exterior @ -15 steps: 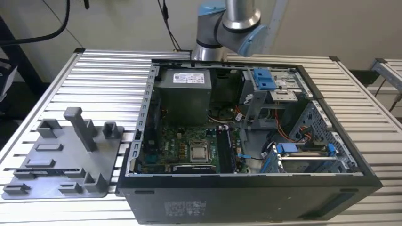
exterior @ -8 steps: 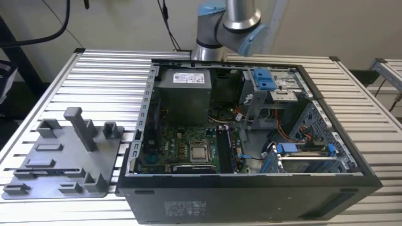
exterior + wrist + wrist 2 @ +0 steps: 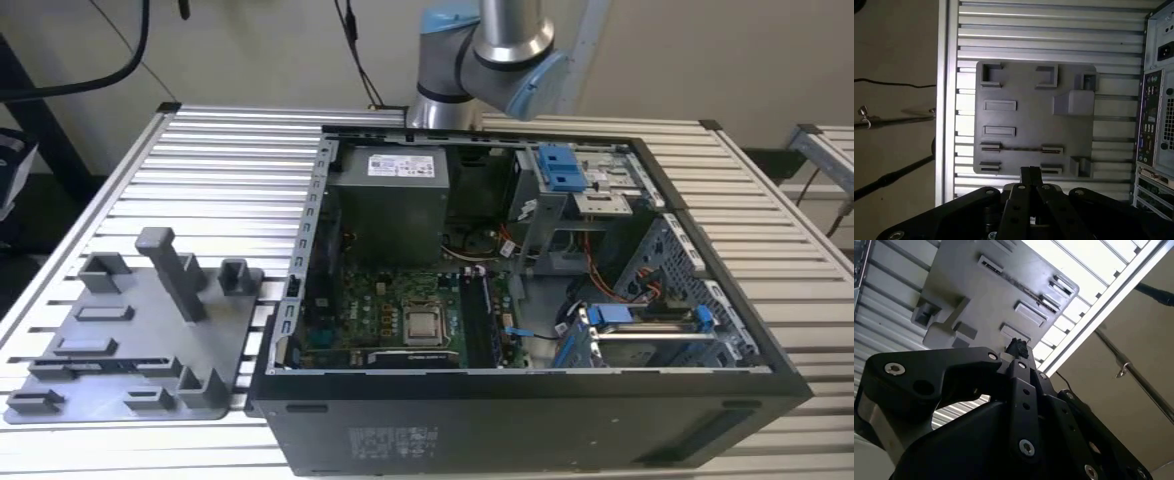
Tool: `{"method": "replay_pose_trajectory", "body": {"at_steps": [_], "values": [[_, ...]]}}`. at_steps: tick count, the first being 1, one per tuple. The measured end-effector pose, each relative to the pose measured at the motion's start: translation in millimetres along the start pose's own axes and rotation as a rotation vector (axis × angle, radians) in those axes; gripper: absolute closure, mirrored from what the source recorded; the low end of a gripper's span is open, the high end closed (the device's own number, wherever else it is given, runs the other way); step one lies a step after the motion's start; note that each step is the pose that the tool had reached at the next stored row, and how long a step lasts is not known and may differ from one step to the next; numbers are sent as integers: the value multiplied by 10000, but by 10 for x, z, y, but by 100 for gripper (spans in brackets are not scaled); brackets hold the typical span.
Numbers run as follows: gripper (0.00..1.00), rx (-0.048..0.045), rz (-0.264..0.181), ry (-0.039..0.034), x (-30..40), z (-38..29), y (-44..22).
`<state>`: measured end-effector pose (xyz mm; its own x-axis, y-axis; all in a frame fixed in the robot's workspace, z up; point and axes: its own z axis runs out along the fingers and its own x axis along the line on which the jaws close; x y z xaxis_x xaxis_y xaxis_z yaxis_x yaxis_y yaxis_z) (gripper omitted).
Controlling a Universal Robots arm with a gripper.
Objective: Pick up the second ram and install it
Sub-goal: 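Pick up the second ram and move it above second insertion slot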
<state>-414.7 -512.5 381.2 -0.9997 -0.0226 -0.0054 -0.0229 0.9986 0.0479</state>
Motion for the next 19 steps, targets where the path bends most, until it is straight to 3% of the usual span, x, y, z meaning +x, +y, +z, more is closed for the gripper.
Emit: {"method": "replay_pose_trajectory", "body": {"at_steps": [10, 19], "values": [[89, 0, -113, 4, 0, 0, 0], [89, -7, -1299, 60, 0, 0, 0]]}}
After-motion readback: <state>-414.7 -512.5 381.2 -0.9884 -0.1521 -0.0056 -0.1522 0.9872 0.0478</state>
